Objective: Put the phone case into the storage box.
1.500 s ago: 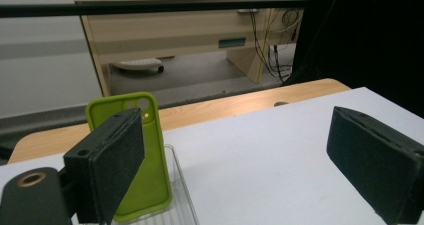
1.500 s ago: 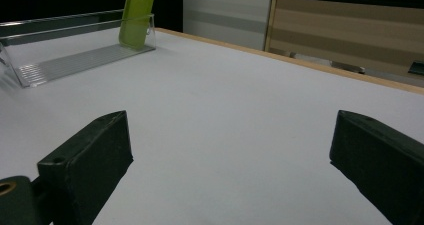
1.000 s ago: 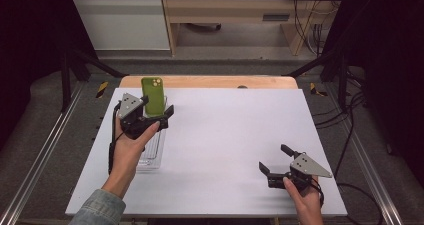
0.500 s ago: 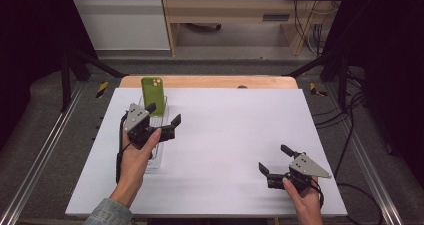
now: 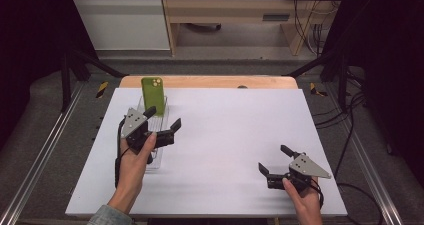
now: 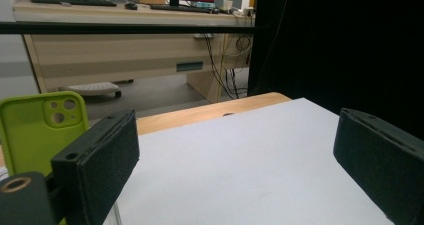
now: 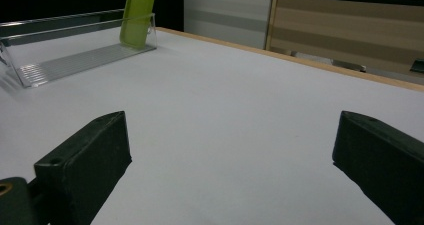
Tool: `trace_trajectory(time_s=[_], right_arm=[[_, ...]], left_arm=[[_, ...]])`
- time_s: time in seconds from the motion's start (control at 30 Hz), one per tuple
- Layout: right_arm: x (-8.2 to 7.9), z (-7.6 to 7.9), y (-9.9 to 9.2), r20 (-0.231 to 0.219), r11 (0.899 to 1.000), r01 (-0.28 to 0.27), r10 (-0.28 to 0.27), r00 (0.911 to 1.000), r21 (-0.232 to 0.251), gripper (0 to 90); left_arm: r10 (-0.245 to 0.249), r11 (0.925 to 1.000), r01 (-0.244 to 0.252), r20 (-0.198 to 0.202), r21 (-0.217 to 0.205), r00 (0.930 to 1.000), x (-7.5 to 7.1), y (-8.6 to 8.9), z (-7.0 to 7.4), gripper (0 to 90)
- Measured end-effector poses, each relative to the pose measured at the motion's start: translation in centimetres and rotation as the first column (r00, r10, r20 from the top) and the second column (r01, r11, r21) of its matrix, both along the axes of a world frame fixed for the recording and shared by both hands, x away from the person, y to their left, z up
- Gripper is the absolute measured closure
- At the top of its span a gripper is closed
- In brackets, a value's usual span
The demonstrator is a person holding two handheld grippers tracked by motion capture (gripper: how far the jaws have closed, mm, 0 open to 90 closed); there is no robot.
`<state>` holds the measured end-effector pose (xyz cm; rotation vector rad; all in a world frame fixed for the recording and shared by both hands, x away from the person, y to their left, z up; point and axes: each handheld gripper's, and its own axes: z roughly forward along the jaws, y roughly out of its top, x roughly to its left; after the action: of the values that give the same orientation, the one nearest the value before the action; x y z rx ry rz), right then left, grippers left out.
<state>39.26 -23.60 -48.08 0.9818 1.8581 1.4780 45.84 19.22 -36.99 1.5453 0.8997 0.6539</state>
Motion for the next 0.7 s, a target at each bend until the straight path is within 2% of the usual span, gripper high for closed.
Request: trace_trajectory(time_s=[0.17, 0.3, 0.53, 0.7], right_arm=[[0.0, 0.0, -0.1, -0.002, 1.0, 0.002, -0.002, 1.0, 0.005, 2.3], [0.0, 0.0, -0.1, -0.002, 1.0, 0.008, -0.008, 1.0, 0.007, 2.3], [0.0, 0.0, -0.1, -0.005, 1.0, 0.01, -0.01, 0.9999, 0.01, 2.3], [0.0, -0.1, 0.0, -0.007, 1.0, 0.007, -0.007, 1.0, 0.009, 2.3]], left_arm=[[0.008, 0.9997, -0.007, 0.009, -0.023, 0.9999, -0.4, 1.0, 0.3, 3.6], [0.0, 0.9997, 0.0, 0.009, -0.025, 1.0, -1.0, 1.5, 0.2, 3.3], [0.014, 0.9996, -0.013, 0.039, -0.025, 0.9991, -2.0, 2.4, 0.7, 1.8], [0.007, 1.0, -0.007, 0.054, -0.006, 0.9985, -2.5, 3.2, 0.9, 1.1]])
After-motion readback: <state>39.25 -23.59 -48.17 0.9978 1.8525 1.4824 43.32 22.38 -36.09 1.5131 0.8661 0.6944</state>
